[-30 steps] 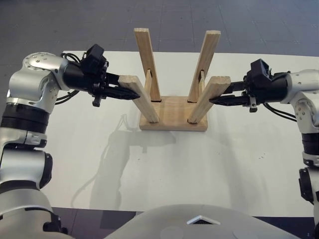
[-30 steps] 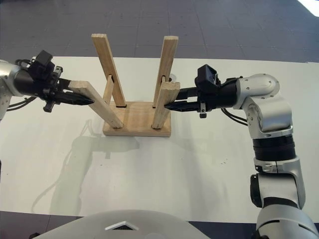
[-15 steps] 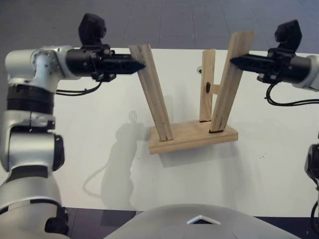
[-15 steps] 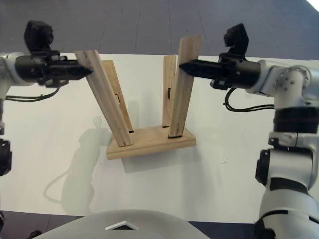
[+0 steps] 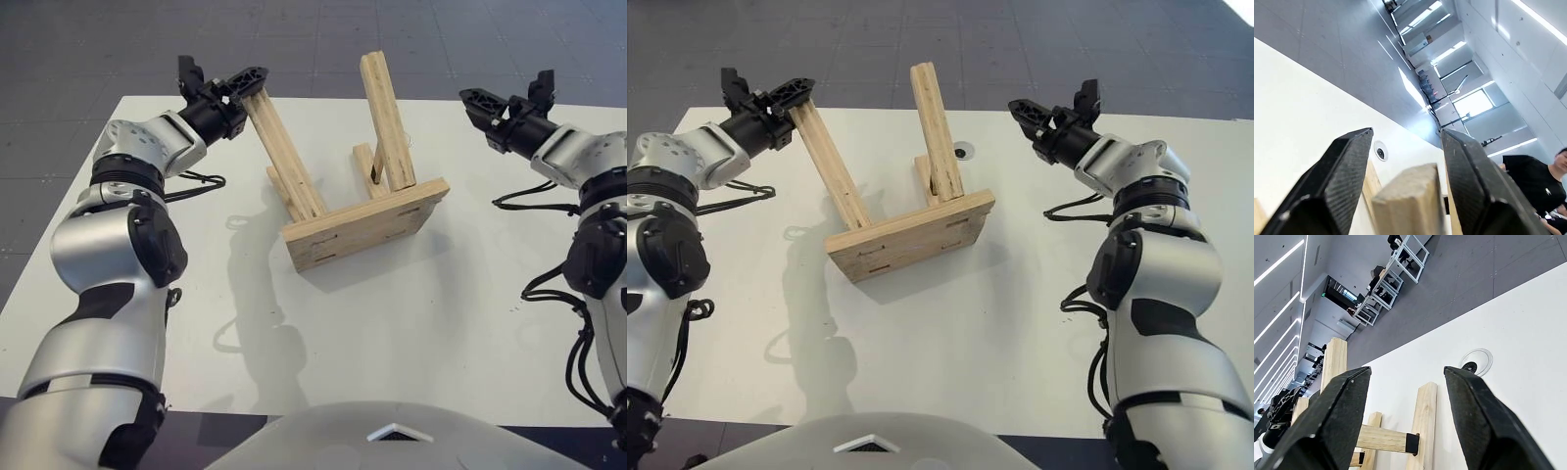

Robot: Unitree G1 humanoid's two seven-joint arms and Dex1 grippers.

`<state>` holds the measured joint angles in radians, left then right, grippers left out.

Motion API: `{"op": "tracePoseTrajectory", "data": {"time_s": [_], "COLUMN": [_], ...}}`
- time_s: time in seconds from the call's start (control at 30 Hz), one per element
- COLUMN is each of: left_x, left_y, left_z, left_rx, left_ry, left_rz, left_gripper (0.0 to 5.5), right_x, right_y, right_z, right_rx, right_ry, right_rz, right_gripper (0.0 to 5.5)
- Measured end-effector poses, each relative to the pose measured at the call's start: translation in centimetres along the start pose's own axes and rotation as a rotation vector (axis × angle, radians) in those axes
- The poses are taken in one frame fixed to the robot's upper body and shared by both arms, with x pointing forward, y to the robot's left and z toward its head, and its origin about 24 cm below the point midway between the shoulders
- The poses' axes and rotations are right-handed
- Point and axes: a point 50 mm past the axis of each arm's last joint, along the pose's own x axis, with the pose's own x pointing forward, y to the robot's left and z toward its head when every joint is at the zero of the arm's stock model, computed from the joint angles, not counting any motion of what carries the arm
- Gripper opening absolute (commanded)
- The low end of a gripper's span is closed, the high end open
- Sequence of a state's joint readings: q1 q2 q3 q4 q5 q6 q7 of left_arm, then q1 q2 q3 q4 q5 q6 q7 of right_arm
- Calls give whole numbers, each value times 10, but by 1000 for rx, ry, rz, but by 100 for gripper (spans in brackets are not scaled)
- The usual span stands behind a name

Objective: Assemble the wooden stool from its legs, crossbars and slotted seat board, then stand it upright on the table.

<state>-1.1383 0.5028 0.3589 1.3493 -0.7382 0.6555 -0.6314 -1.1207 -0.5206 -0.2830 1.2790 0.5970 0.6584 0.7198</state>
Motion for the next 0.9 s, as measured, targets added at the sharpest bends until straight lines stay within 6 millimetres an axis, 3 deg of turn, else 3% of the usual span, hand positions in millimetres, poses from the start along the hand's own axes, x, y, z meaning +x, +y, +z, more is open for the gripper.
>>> {"op": "tracePoseTrajectory", "data": {"time_s": [0.17, 0.3, 0.4, 0.47, 0.53, 0.67, 0.8, 0.9], "left_x": [-13, -41, -49, -52, -60, -93, -122, -130], "left_y": [18, 20, 18, 20, 21, 38, 41, 32], "left_z": [19, 51, 61, 64, 66, 39, 13, -24], "left_rx": [9, 73, 127, 213, 409, 810, 882, 903], "left_ry": [-238, -394, -413, -429, -361, 69, 320, 501], "left_rz": [99, 69, 73, 131, 104, -62, -163, -240], "left_gripper": [256, 256, 256, 256, 256, 256, 256, 256], "right_x": [1, -12, -19, -15, -11, -12, -10, 9], "right_y": [12, -10, -21, -18, -12, -10, -15, -15], "right_z": [5, -18, -32, -34, -39, -54, -51, -67], "right_rx": [-133, -252, -320, -480, -611, -794, -826, -780], "right_ry": [29, 123, 181, 218, 263, 351, 304, 290], "right_rz": [65, 6, -31, -50, -2, 85, 8, 5], "right_gripper": [275, 275, 275, 275, 275, 275, 275, 275]}}
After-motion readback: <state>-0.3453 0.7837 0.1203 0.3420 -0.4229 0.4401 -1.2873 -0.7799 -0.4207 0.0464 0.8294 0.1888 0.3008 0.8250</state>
